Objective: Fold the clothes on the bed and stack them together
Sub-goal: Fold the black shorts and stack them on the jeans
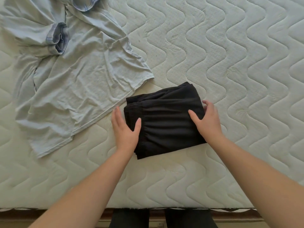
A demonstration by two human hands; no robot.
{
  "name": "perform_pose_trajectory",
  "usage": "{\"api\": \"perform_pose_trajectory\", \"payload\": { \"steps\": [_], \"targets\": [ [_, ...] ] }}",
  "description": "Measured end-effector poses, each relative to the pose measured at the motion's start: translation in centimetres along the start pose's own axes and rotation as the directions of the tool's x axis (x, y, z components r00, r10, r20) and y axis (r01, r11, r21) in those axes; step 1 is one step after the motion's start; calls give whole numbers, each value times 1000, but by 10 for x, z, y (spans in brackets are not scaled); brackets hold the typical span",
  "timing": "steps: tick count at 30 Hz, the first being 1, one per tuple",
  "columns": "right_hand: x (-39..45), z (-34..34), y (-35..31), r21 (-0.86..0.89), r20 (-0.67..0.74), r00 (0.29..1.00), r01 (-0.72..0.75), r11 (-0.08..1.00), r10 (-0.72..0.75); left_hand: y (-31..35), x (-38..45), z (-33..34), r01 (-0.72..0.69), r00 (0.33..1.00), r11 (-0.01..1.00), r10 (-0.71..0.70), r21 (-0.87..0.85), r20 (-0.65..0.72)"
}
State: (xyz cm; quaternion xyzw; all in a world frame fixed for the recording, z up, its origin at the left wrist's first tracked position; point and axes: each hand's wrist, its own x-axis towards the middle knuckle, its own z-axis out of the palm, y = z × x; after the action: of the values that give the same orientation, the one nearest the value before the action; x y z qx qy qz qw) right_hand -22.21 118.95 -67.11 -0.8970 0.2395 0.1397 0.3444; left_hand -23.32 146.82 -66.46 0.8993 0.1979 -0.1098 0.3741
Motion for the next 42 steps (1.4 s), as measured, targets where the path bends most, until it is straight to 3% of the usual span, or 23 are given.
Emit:
{"api": "perform_pose_trajectory", "payload": {
  "steps": [1,3,9,15,21,26,32,42],
  "targets": [
    [-1,0,0,56,55,996,-76,996,73,1,-9,-1,145,989,981,-149,-132,-21],
    [5,-1,0,67,143,981,-139,988,128,2,-18,-1,309,950,925,-313,-221,18],
    [15,1,-6,25,146,987,-71,997,67,3,0,0,548,831,805,-494,-226,256],
    [-7,-13,-8,99,229,972,24,995,-46,21,-9,-3,354,921,912,-301,-206,249],
    [-68,-56,-28,177,100,991,71,982,-89,51,-50,-51,237,953,937,-173,-258,249],
    [-136,-130,-59,344,50,997,33,938,-54,107,-98,-129,151,957,946,-68,-285,281],
    [-208,-220,-81,420,45,993,78,904,-107,164,-165,-201,105,944,942,6,-318,330],
    [-293,-279,-81,434,-123,988,137,891,-92,226,-233,-235,-46,941,943,152,-328,304]
  ]
}}
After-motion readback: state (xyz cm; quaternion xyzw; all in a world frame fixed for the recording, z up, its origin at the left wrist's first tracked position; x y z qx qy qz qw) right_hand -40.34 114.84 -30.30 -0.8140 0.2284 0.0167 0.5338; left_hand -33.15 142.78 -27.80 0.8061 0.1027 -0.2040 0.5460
